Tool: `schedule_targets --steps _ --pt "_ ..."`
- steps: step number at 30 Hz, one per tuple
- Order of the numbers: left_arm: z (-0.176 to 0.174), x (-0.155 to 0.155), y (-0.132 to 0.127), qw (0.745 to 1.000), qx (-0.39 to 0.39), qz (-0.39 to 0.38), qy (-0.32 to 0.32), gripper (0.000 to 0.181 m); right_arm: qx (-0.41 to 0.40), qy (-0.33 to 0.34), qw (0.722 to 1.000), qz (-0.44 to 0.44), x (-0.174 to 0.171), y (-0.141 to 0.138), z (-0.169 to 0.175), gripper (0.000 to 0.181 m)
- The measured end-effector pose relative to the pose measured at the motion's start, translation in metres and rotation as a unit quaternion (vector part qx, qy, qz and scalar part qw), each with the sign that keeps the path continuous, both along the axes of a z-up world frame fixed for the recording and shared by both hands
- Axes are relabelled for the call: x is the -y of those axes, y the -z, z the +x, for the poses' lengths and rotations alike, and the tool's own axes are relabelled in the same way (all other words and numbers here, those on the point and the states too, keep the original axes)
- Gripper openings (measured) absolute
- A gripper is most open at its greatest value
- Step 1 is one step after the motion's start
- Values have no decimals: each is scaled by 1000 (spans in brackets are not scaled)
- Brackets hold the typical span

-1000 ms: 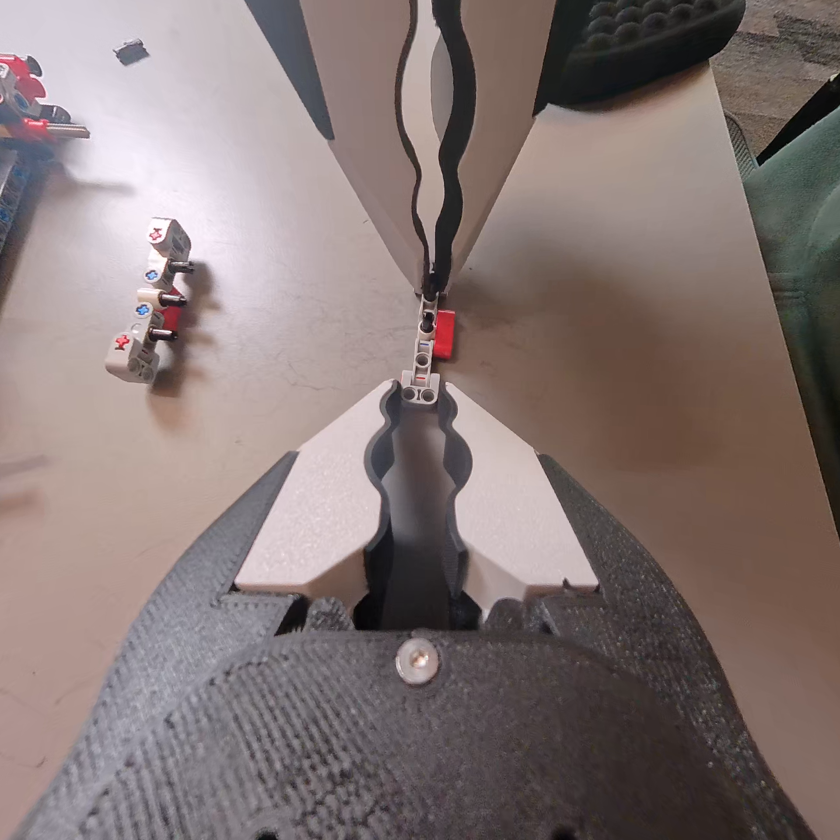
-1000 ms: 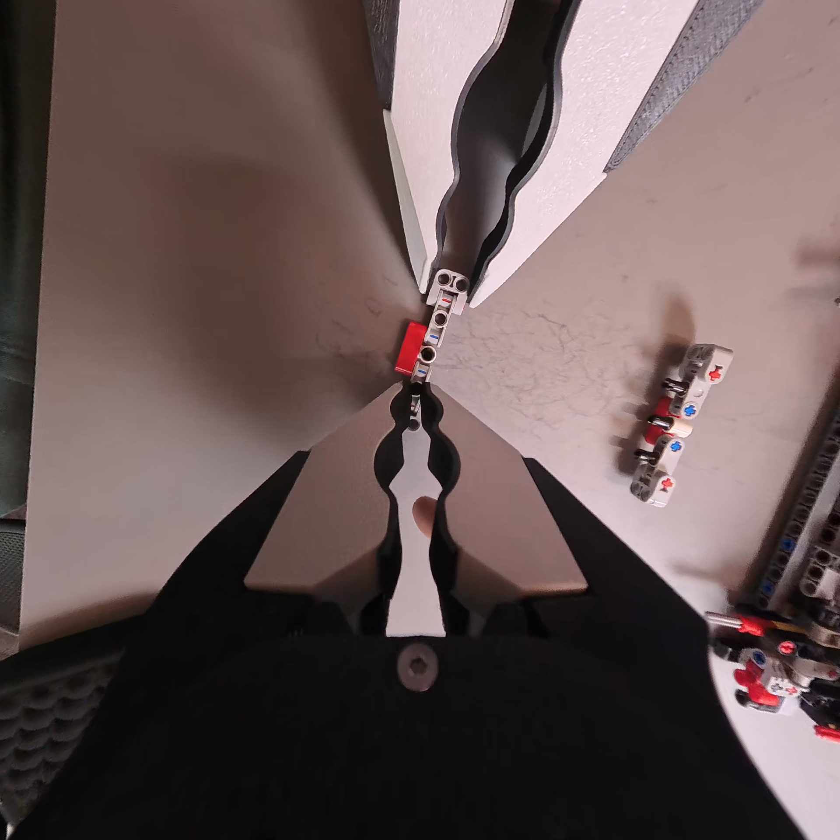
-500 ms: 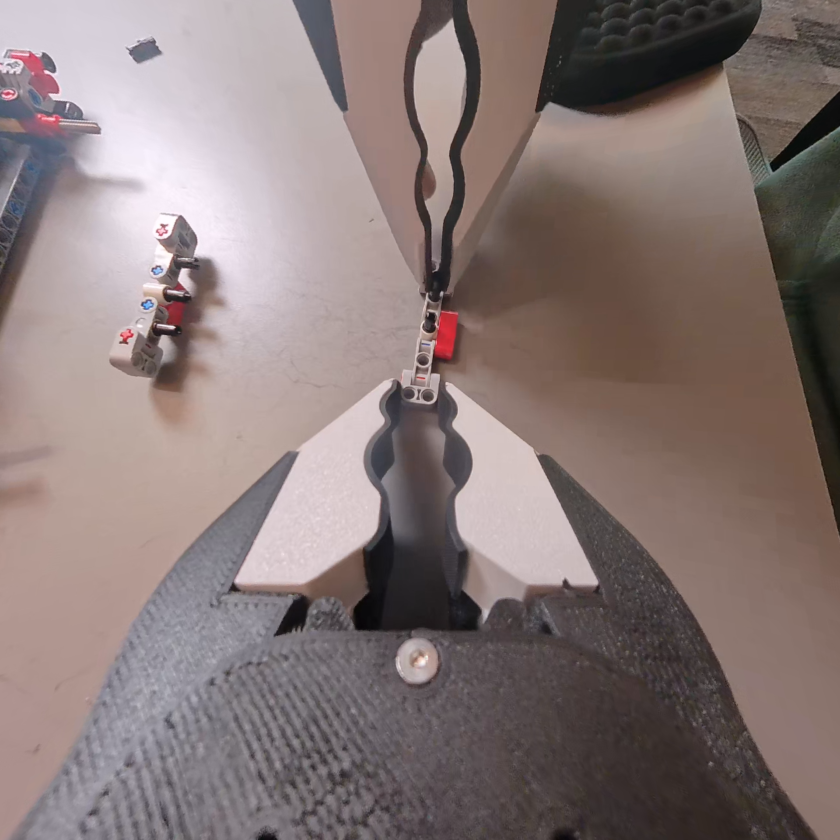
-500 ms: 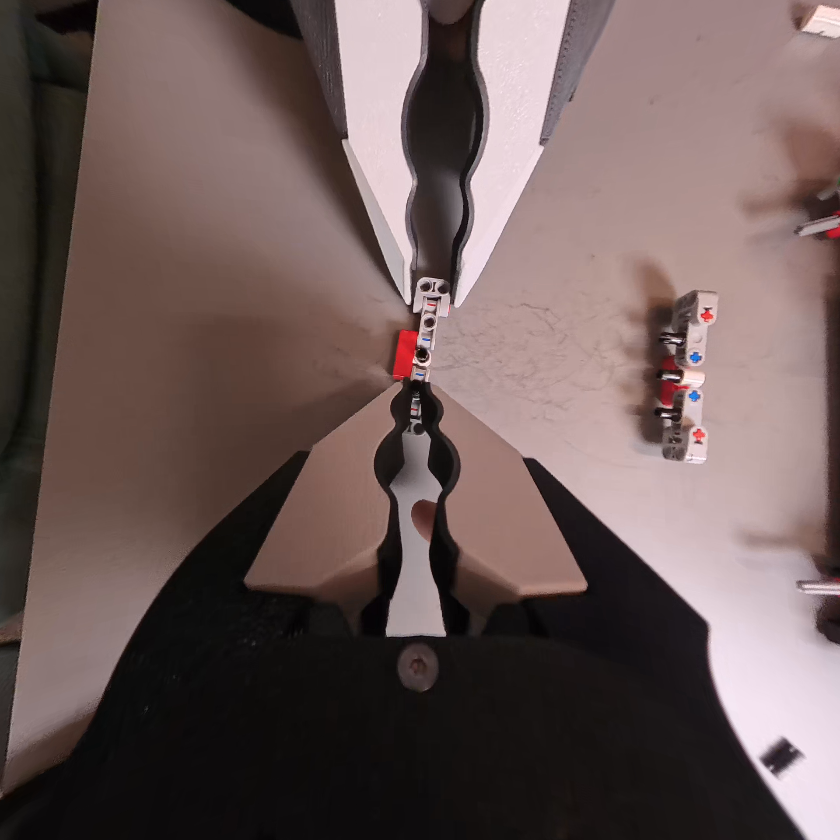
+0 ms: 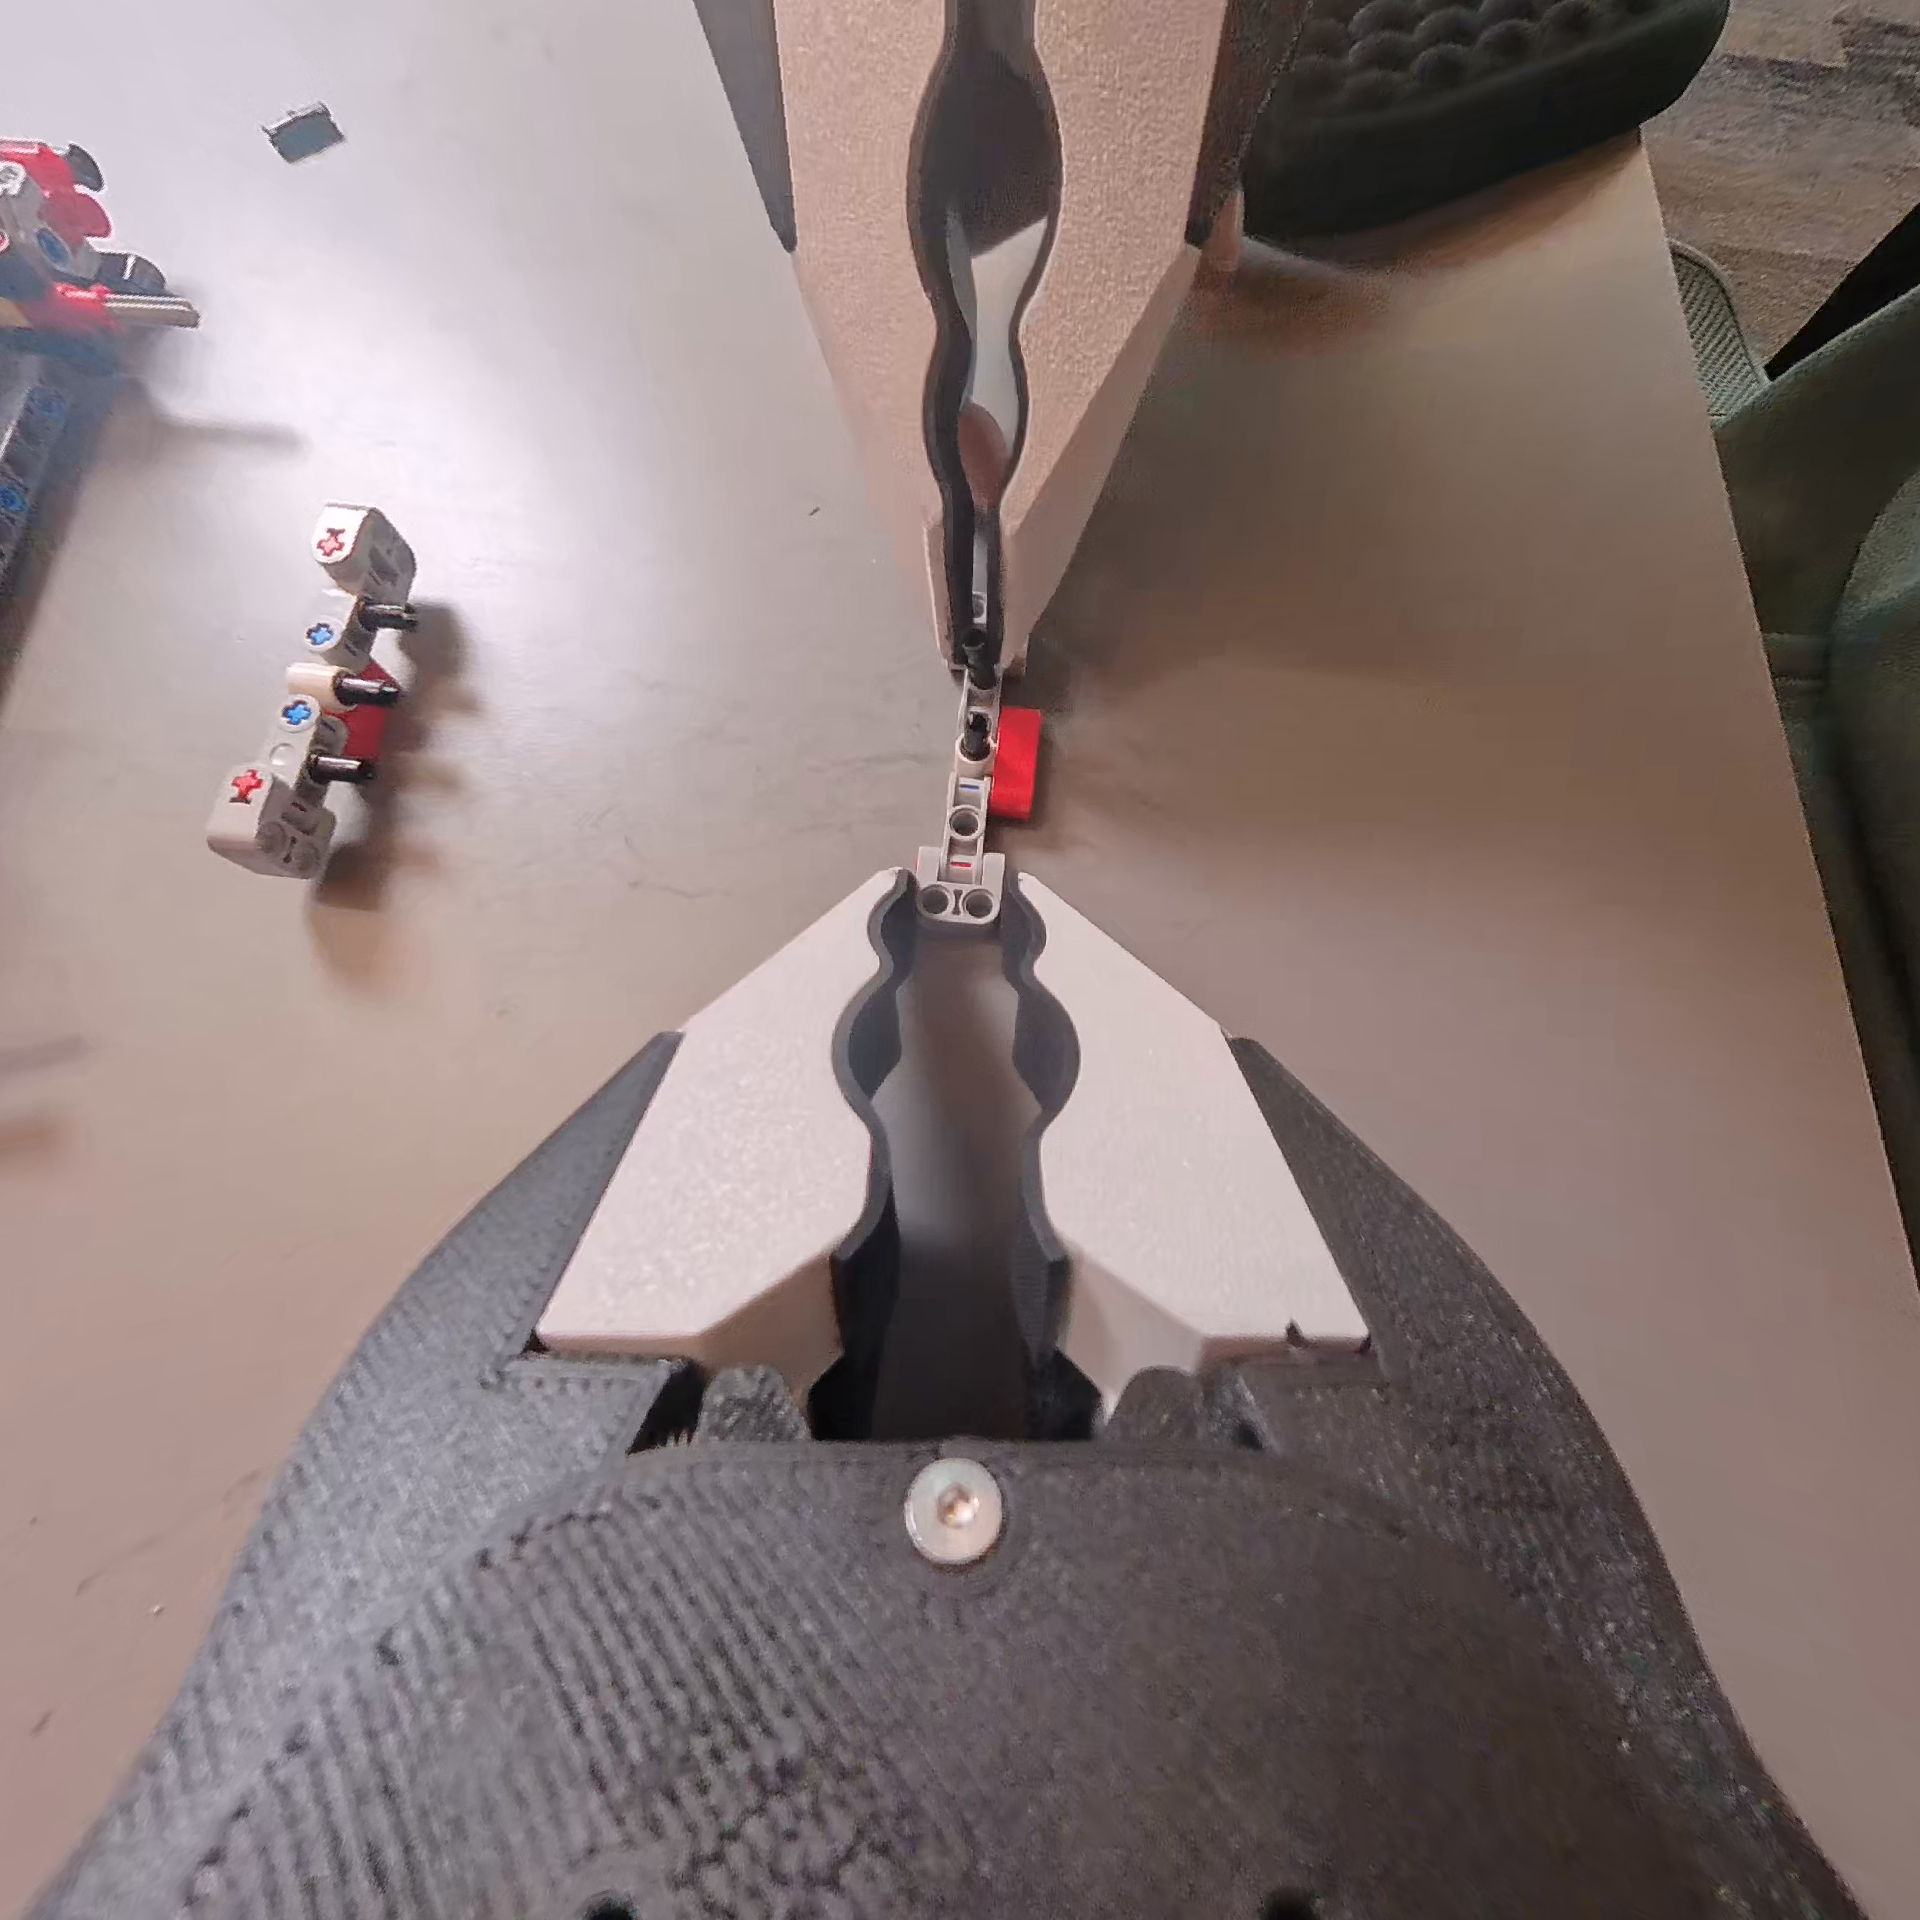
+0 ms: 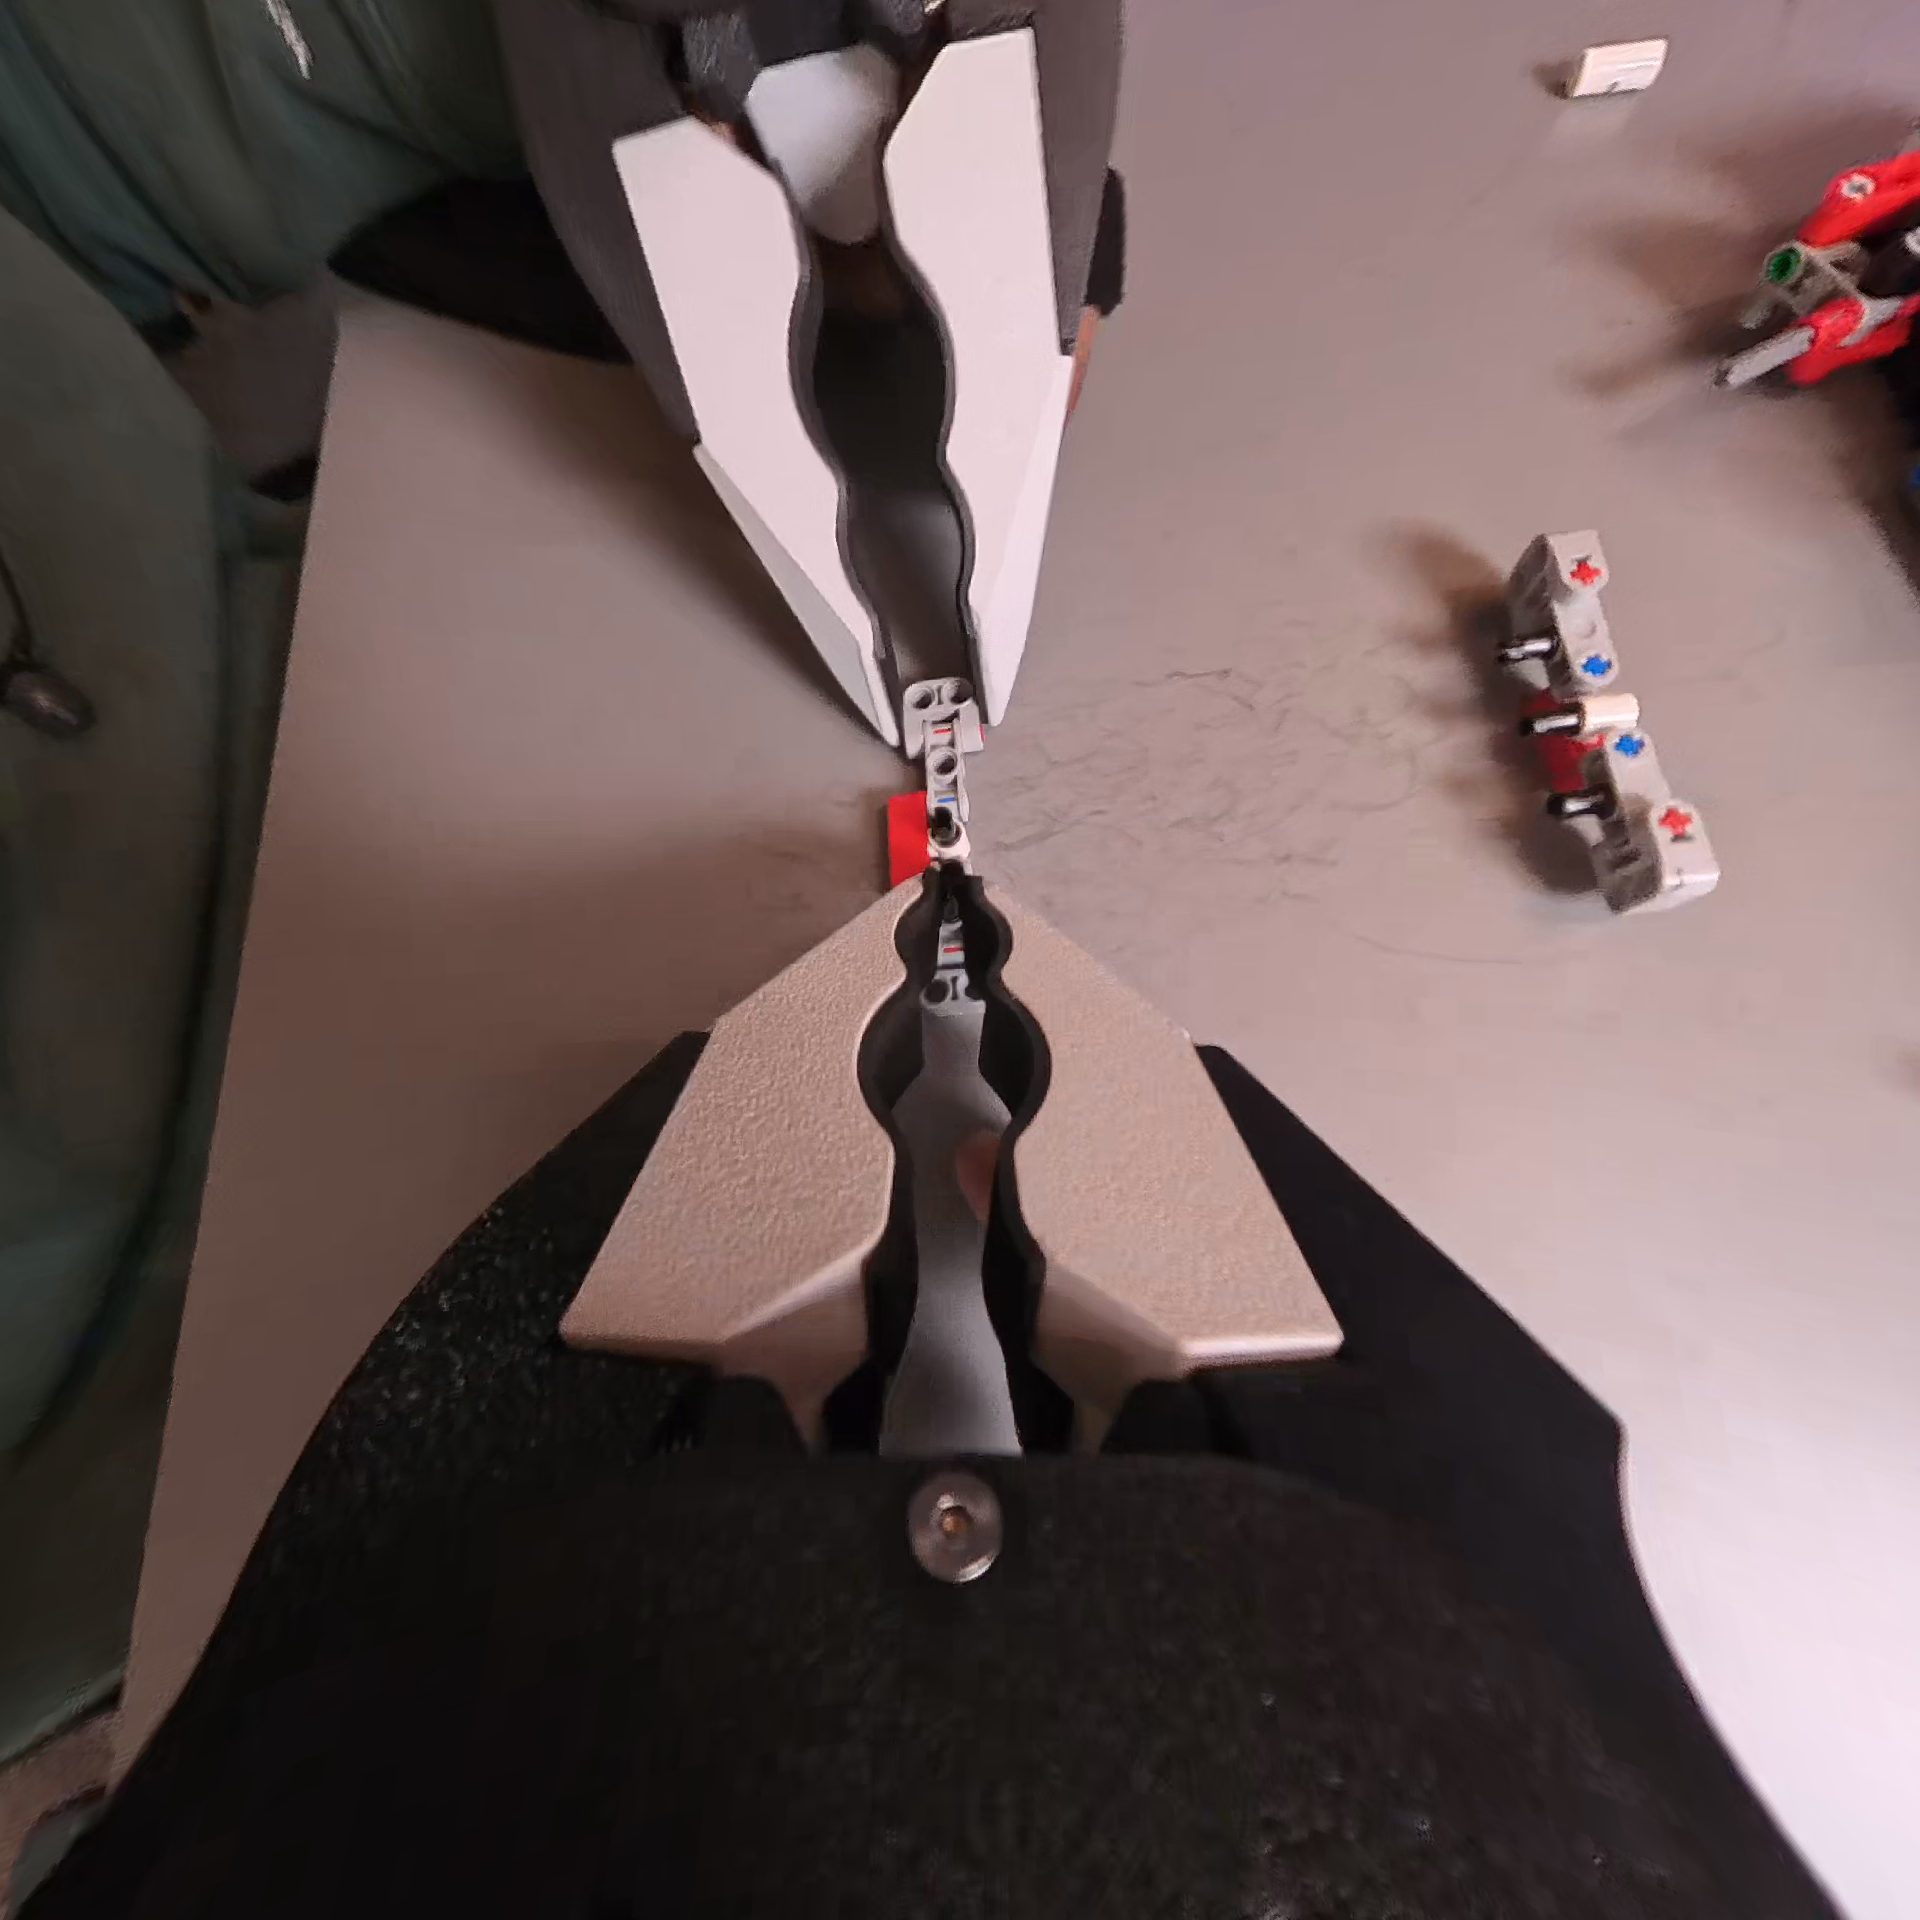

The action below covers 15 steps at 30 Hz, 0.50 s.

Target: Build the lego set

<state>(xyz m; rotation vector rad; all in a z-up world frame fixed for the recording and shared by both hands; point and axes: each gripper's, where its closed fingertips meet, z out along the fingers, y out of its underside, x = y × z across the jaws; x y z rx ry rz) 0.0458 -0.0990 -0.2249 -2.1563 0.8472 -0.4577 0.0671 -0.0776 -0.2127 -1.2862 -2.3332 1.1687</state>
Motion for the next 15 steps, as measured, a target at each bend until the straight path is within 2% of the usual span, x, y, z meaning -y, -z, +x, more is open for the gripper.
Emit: schedule_targets --steps 3,12,15 --pt "0 0 0 1000 0 0 0 15 -10 24 999 -38 -4 -3 -1 3" --pt "0 0 0 1000 2 -1 0 15 -20 -3 1000 11 -1 0 1 2" --pt "0 0 0 1000 3 -2 0 15 -34 -15 998 51 -1 0 2 2"
